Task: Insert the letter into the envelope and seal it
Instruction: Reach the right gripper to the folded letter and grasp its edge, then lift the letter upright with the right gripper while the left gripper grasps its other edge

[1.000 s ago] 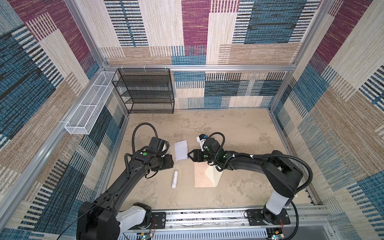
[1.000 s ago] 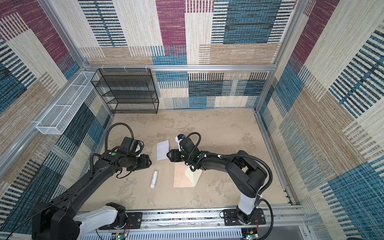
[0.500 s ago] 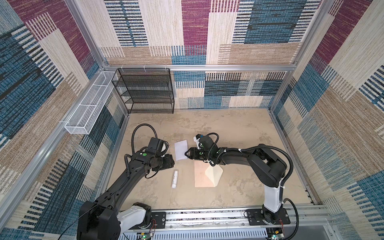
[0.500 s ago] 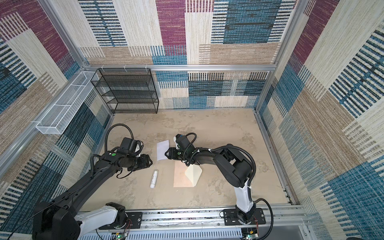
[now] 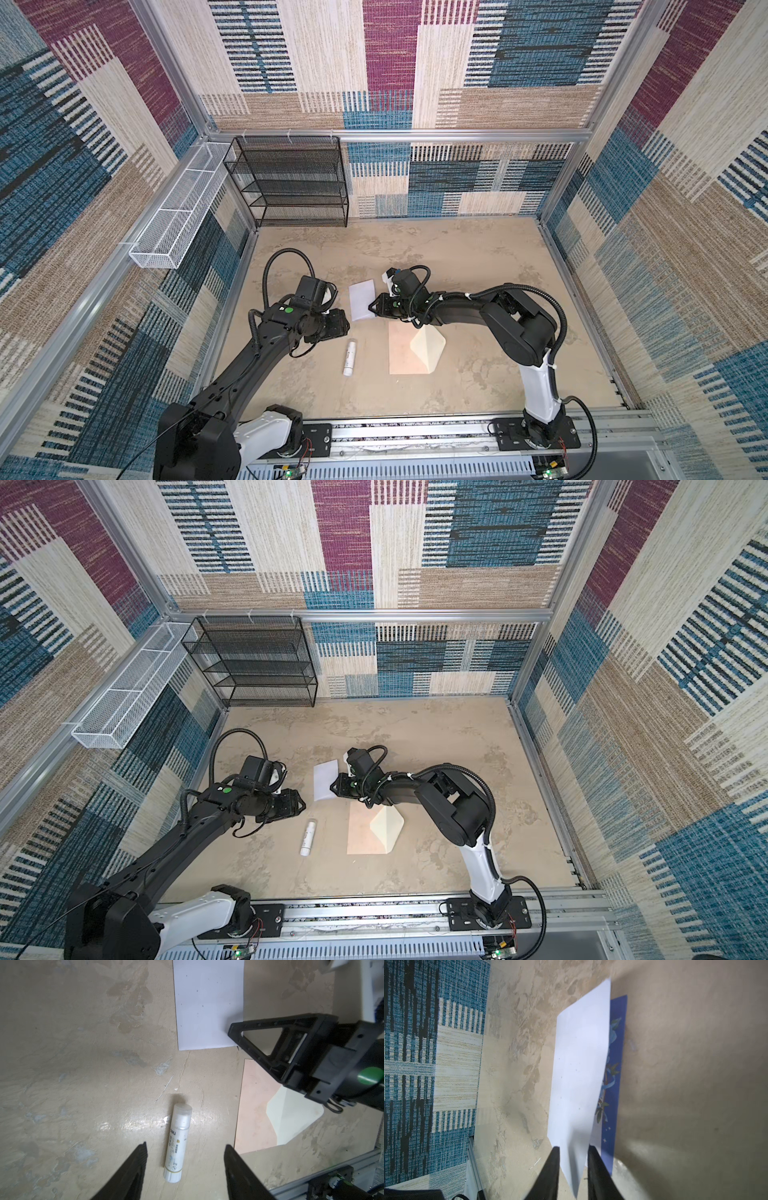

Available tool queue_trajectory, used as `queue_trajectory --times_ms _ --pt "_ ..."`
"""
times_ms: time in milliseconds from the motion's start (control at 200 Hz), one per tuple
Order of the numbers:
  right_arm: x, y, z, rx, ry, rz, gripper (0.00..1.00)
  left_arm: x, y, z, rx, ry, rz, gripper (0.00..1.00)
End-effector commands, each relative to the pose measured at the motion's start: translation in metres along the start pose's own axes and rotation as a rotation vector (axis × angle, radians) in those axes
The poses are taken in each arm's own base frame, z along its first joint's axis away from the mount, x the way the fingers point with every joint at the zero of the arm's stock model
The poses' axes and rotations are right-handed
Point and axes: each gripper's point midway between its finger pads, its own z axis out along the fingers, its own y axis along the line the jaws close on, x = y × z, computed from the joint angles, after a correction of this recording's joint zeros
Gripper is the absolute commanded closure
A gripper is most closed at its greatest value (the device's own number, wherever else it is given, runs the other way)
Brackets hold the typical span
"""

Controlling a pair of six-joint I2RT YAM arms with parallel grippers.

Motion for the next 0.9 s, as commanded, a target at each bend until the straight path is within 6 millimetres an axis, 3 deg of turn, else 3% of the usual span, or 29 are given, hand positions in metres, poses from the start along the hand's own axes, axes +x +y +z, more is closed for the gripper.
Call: queue_trajectory --times_ms 0,215,401,546,736,897 --pt "-0.009 0.013 -0.003 -0.048 -0.022 0.004 0.84 -0.003 -0.001 -0.005 -0.001 -0.016 0.022 0.38" --pt "-0.018 0.041 -0.036 -0.122 -0.07 -0.039 1.0 -0.013 -0.013 -0.021 0.059 -0.072 0.044 0.38" --pt "-0.026 0.077 -0.09 -0.188 -0.14 -0.133 1.0 -0.034 -0.044 -0.046 0.248 -0.198 0.059 0.37" --pt "-0.031 0.104 -0.141 -0.229 -0.206 -0.214 0.99 -0.051 -0.08 -0.067 0.464 -0.283 0.065 0.35" --pt "-0.032 0.123 -0.197 -0.278 -0.28 -0.271 0.98 -0.067 -0.118 -0.087 0.737 -0.341 0.039 0.32" --pt "-0.03 0.135 -0.229 -0.321 -0.318 -0.301 0.97 -0.076 -0.141 -0.095 0.907 -0.334 0.019 0.31"
